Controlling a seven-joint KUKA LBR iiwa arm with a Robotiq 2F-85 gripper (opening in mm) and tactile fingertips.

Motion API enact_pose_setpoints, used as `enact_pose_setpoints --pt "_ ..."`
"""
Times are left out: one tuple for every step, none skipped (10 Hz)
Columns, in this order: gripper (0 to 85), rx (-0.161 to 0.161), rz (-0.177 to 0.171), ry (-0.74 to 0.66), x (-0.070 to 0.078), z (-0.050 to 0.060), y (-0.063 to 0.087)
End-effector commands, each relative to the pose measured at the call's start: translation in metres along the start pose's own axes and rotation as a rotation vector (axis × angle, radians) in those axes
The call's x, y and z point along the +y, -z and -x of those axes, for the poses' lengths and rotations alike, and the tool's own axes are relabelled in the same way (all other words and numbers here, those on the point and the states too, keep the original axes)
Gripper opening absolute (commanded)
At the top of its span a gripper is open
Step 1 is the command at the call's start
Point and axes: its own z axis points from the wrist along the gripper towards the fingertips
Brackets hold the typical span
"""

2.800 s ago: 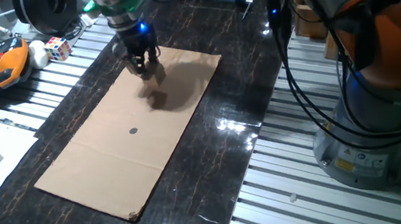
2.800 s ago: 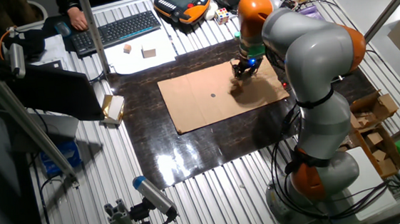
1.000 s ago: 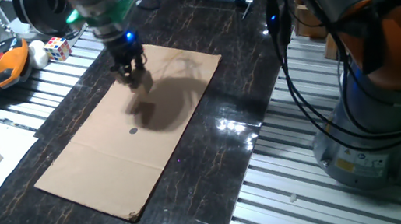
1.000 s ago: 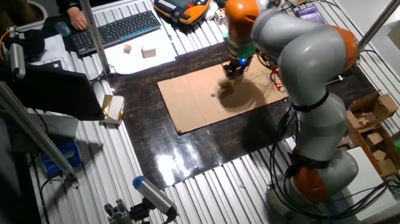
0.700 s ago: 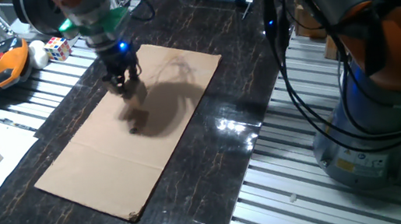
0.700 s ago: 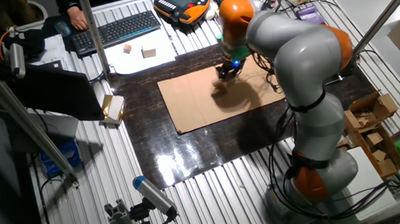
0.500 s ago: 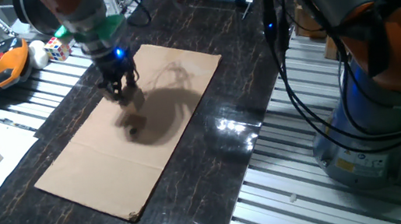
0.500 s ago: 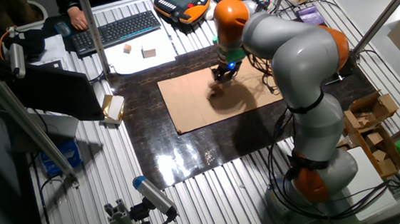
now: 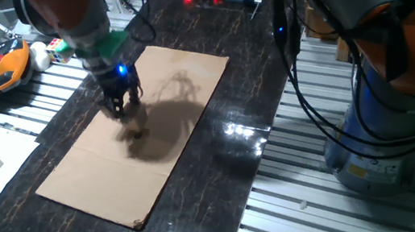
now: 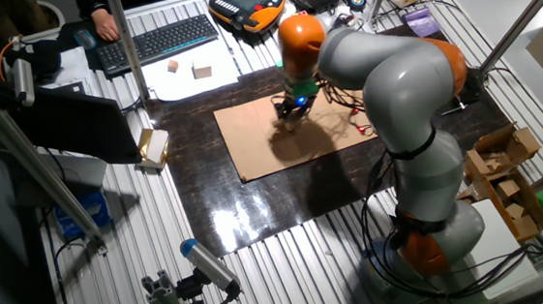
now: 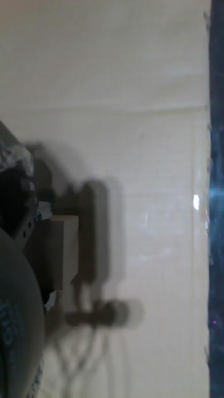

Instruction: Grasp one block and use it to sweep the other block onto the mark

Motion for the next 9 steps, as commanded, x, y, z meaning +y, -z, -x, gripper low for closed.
enact_pose_setpoints --pt "26.0 0.003 -0.004 0.003 0.016 0.000 -0.001" --pt "26.3 0.003 -0.007 0.006 0.015 0.001 -0.002" --pt "26.7 0.003 -0.007 0.014 0.012 0.002 -0.004" --pt "26.7 0.006 -0.005 0.023 0.008 0.002 -0.006" --pt "26.7 0.008 0.006 0.027 0.005 0.002 -0.007" --pt "26.7 0.009 0.006 0.027 0.005 0.002 -0.008" --pt "27.3 0.011 0.003 0.028 0.005 0.001 -0.009" --pt "27.3 0.011 0.006 0.032 0.002 0.000 -0.011" --pt "27.7 0.009 0.004 0.031 0.002 -0.002 -0.012"
